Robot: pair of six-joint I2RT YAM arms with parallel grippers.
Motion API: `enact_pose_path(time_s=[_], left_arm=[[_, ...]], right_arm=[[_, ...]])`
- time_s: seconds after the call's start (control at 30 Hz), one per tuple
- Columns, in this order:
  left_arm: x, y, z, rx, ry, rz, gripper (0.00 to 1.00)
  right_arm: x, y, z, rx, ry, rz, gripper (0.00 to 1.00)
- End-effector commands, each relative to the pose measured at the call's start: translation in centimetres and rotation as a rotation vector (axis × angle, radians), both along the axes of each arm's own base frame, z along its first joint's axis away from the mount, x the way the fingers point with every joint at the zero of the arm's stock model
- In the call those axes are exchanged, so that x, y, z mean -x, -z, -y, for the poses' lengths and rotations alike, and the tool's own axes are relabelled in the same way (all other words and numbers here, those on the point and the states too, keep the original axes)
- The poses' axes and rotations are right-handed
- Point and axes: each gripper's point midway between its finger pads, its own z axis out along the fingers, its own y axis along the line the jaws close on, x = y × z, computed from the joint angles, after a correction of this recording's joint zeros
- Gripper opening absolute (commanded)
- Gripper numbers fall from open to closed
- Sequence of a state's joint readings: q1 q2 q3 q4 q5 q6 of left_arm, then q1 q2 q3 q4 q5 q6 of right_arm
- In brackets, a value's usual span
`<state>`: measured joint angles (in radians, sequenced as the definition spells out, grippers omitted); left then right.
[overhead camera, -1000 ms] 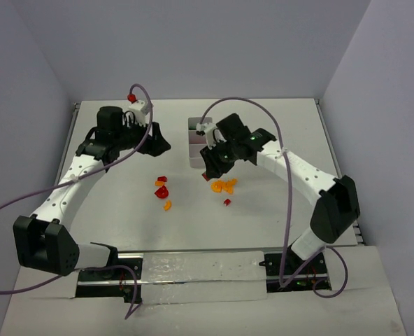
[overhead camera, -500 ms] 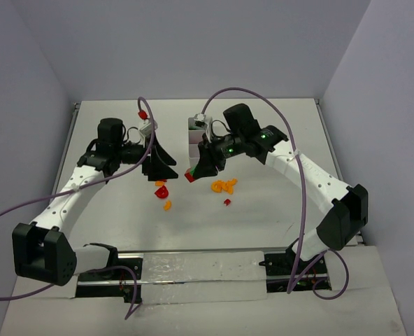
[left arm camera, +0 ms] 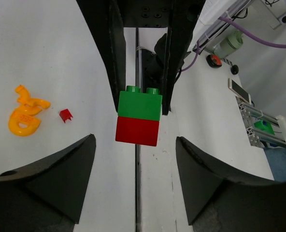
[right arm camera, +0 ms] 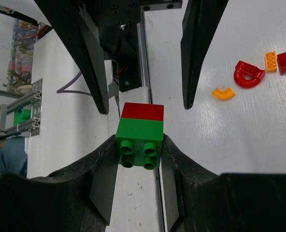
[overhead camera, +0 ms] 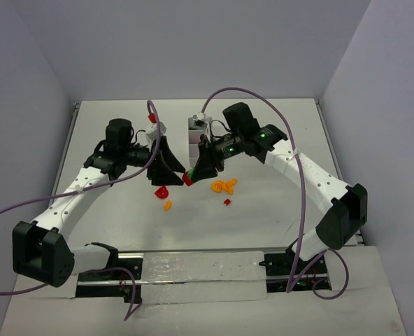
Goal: Sort the legos into containers by color
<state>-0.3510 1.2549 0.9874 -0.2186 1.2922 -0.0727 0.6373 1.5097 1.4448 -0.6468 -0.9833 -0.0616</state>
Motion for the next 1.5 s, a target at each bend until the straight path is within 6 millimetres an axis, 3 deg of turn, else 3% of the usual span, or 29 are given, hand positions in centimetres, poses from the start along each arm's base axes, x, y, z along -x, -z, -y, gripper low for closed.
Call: enact_pose_path(time_s=[0.0, 0.33, 0.5, 0.6, 0.83, 0.9, 1.0, 1.07, 1.13, 1.2, 1.27, 1.3, 1.33, 1.37, 1.4, 1.43, 1.47], left_arm=[[0.5, -1.5, 0.7, 0.039, 0.048, 0.063, 0.71], [0.2, -1.9, 1.1, 0.046, 0.043, 0.059, 0.49], [0.5, -1.9, 1.3, 0.049, 0.056, 0.047, 0.25], [0.8, -1.5, 1.2, 0.039, 0.063, 0.042, 0.02], [1.2, 2.4, 0.1, -0.072, 0.024, 0.050, 0.00], [-0.2, 4.3, -0.3, -0.146, -0.059, 0.072, 0.00], [-3.3, 5.3, -0.5, -0.213, -0.210, 0.076, 0.00], [-6.5, 4.8, -0.2, -0.234, -0.361, 0.049, 0.00], [-11.1, 4.8, -0.8, -0.295, -0.568, 0.071, 0.00], [-15.0, 3.3, -1.4, -0.319, -0.747, 0.103, 0.00], [-18.3, 3.3, -0.7, -0.351, -0.887, 0.070, 0.00], [-19.0, 1.9, 0.4, -0.323, -0.925, 0.065, 0.00], [-20.0, 1.9, 0.5, -0.334, -0.995, 0.055, 0.00], [-21.4, 3.5, -0.1, -0.401, -1.093, 0.046, 0.00], [-21.4, 2.3, 0.7, -0.377, -1.088, 0.058, 0.00], [-22.4, 3.5, 0.7, -0.412, -1.132, 0.053, 0.00], [-22.5, 3.0, 1.6, -0.390, -1.141, 0.043, 0.00]], right_arm=[[0.3, -2.3, -0.6, -0.058, -0.034, 0.027, 0.00], [0.5, -1.7, -0.7, -0.050, -0.049, -0.002, 0.00], [0.4, -1.6, -0.7, -0.044, -0.042, 0.005, 0.00], [0.0, -1.5, -0.6, -0.033, -0.026, 0.010, 0.00], [-4.3, -3.3, 2.1, -0.051, 0.098, 0.033, 0.00], [-6.8, -4.6, 3.9, -0.067, 0.176, 0.053, 0.00], [-8.6, -5.1, 5.2, -0.067, 0.237, 0.070, 0.00], [-10.3, -4.9, 6.5, -0.052, 0.304, 0.082, 0.00], [-12.0, -4.1, 7.5, -0.009, 0.392, 0.103, 0.00], [-13.7, -3.5, 8.3, 0.027, 0.480, 0.124, 0.00], [-15.9, -2.2, 9.8, 0.094, 0.623, 0.132, 0.00], [-16.9, -1.8, 10.7, 0.129, 0.698, 0.144, 0.00], [-17.6, -1.9, 11.1, 0.133, 0.739, 0.160, 0.00], [-18.1, -1.8, 11.6, 0.141, 0.770, 0.167, 0.00], [-18.4, -2.0, 11.8, 0.142, 0.791, 0.176, 0.00], [-18.7, -2.1, 12.2, 0.145, 0.815, 0.185, 0.00], [-19.1, -2.1, 12.5, 0.147, 0.839, 0.190, 0.00]])
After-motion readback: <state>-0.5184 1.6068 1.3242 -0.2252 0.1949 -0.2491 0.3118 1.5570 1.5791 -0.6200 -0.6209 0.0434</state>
